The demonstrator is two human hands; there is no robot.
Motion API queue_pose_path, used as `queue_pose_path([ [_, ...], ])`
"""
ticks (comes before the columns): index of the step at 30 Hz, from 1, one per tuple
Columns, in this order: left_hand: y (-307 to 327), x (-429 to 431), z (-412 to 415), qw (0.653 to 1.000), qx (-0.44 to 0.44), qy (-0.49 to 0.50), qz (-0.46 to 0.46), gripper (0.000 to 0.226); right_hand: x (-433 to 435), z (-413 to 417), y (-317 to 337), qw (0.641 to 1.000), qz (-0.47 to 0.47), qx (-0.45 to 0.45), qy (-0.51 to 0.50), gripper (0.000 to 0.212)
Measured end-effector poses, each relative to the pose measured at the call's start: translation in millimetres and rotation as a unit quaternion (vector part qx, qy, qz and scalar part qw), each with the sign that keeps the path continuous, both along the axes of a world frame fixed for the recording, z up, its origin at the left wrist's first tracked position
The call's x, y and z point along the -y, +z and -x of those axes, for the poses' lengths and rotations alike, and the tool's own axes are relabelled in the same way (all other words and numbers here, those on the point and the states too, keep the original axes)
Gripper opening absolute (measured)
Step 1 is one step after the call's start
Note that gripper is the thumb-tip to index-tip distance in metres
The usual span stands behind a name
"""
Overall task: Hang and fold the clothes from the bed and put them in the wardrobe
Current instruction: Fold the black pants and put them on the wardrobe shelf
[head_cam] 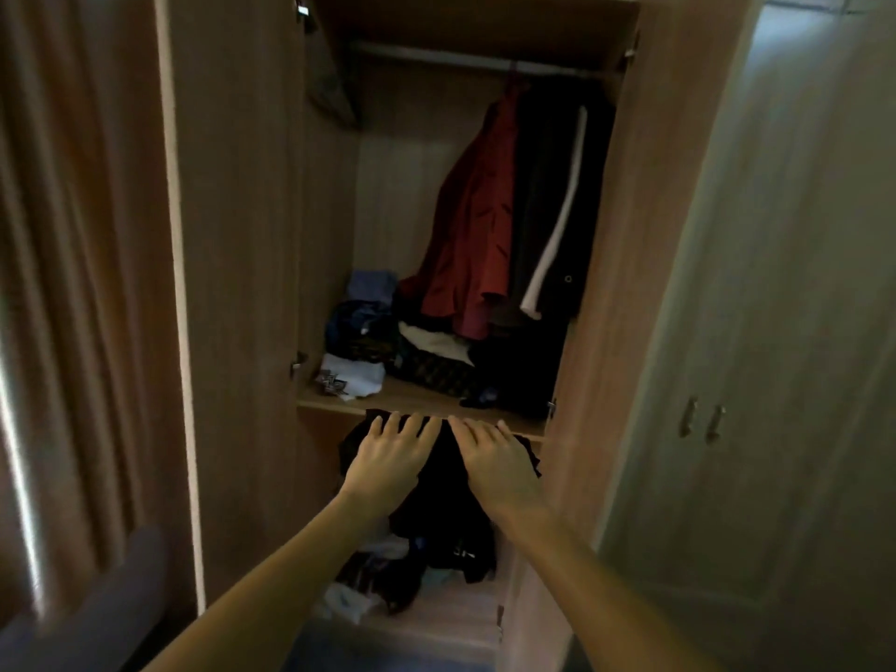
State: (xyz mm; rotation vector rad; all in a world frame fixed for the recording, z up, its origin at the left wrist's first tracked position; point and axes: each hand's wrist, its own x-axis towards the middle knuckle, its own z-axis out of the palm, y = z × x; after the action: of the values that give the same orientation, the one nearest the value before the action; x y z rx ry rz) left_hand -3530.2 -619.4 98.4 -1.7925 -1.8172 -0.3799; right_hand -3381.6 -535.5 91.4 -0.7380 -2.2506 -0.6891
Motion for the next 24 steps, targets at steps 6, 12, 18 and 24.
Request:
queue_pose_path([
  [6, -13, -74, 78, 1.0, 0.01, -0.009, -0.019, 0.074, -67, 77, -4, 1.0, 0.024, 0.015, -0.008, 0.064],
  [12, -20, -155, 161, 0.999, 0.026, -0.025, -0.015, 0.078, -138, 154, -4, 0.999, 0.047, 0.025, -0.009, 0.064],
  [18, -31, -225, 222, 0.999, 0.037, -0.012, -0.009, 0.064, -214, 219, -14, 0.997, 0.061, 0.039, -0.004, 0.057],
  [24, -45, -310, 271, 0.999, 0.049, 0.019, 0.01, 0.06, -309, 277, -32, 0.996, 0.081, 0.042, 0.013, 0.051],
])
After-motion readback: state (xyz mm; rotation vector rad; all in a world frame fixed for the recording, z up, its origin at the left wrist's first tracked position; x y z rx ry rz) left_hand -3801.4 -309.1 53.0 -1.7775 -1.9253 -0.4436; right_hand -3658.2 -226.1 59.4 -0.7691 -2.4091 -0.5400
